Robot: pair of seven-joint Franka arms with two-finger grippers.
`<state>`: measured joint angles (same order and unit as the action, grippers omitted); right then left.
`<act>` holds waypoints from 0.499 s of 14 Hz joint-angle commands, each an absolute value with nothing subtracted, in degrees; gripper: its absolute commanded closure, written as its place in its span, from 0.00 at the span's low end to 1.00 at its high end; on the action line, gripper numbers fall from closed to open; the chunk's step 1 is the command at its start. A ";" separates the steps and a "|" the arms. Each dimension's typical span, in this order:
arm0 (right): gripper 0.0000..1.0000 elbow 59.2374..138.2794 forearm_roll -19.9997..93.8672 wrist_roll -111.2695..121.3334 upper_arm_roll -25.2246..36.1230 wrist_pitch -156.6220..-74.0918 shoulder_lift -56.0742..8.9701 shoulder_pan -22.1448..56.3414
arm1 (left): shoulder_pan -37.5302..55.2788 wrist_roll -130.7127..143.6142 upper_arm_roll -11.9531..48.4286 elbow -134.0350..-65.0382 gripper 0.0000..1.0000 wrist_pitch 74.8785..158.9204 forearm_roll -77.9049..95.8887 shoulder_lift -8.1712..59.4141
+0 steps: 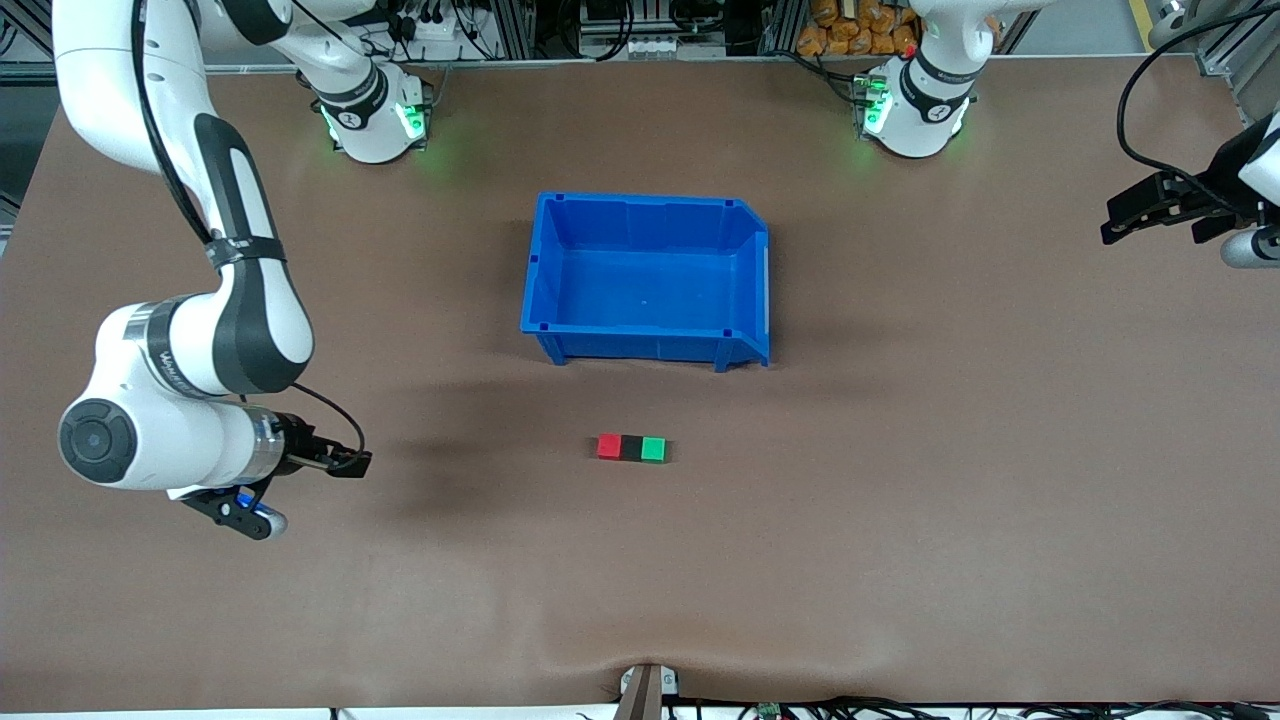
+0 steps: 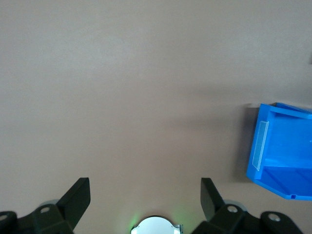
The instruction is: Attach green and red cubes to black cube
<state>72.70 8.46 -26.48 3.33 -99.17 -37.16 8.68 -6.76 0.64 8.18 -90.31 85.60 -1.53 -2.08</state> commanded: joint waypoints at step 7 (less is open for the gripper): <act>0.00 74.44 6.77 -16.71 2.37 -96.59 -32.87 4.14 | -7.65 0.00 8.00 -90.79 0.00 85.43 -0.97 -2.81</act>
<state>72.70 7.87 -18.92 3.37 -97.05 -35.07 5.64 -6.89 0.64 7.90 -90.32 85.60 -1.53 -2.21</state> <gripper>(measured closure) 0.000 0.000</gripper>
